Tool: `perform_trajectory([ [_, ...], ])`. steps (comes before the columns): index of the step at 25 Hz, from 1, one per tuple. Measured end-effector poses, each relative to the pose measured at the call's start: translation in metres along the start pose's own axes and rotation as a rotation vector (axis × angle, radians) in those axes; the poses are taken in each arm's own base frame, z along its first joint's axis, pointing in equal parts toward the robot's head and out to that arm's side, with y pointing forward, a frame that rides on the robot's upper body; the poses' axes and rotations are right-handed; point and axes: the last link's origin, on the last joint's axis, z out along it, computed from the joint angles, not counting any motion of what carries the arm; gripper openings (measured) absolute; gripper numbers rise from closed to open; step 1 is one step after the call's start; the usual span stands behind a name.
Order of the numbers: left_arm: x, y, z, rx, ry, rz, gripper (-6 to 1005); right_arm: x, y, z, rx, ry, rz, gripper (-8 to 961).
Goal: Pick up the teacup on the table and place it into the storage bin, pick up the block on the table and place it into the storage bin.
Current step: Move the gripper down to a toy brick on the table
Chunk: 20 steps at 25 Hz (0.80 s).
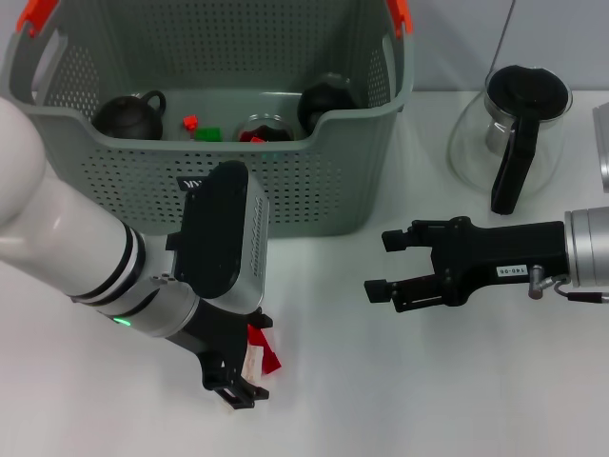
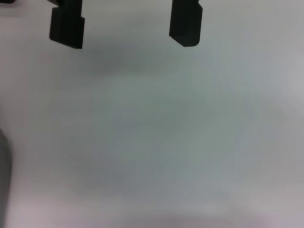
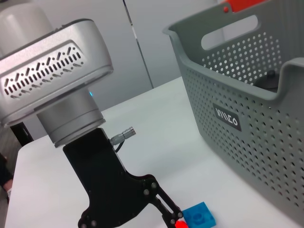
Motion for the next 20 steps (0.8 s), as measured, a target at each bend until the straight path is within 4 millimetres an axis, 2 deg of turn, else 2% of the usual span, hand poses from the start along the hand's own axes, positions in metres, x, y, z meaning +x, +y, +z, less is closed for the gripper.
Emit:
perform_trajectory([
  [9, 0.0003, -0.0002, 0.0002, 0.000, -0.004, 0.006, 842, -0.0017, -0.0012, -0.0004, 0.003, 0.000, -0.004, 925],
  [20, -0.0011, 0.0006, 0.0026, -0.005, -0.008, 0.003, 778, -0.0029, -0.0019, -0.0008, 0.007, -0.003, -0.007, 925],
])
